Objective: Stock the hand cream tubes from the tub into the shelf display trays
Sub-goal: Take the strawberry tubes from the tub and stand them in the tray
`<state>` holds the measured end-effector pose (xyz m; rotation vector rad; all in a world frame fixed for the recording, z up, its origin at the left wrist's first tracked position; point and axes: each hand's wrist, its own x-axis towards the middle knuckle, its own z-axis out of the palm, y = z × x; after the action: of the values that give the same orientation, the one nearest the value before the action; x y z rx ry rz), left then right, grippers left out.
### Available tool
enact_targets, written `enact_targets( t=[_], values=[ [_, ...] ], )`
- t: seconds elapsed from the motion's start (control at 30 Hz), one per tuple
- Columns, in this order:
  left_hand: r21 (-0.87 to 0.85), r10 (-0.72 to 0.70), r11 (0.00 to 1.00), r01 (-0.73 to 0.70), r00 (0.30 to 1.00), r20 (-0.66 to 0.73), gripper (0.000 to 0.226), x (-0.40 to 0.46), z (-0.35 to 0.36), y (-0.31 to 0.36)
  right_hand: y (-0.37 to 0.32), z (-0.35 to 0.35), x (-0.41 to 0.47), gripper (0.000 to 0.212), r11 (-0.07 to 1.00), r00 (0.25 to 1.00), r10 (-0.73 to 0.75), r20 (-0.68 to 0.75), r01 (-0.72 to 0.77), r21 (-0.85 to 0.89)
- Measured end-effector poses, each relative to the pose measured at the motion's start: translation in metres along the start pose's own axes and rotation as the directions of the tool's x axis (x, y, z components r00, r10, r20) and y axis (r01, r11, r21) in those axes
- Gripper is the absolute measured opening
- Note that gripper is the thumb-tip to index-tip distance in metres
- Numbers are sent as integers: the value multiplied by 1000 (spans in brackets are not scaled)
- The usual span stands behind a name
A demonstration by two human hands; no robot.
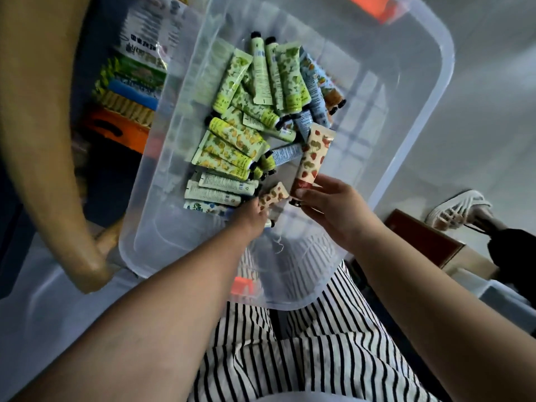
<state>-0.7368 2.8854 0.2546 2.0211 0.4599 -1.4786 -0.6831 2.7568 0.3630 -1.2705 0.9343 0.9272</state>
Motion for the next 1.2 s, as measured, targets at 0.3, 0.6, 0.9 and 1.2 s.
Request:
enact_targets(
  t=[0.3,0.6,0.9,1.2],
  values=[
    [523,128,852,-8,973,-194,29,11,21,12,-26,-13,7,26,996,999,27,-31,-24,91],
    [-133,19,990,-37,990,-139,51,-8,-7,15,-31,-17,8,22,990,999,41,-23,-38,134],
    [-819,-47,567,-82,990,-131,27,-84,-35,30,-44,-13,-25,23,998,999,-2,47,5,-59],
    [-867,-65,188,-461,875,-480,23,-210,-75,73,-101,12,-122,17,984,952,-179,248,174,40]
  ],
)
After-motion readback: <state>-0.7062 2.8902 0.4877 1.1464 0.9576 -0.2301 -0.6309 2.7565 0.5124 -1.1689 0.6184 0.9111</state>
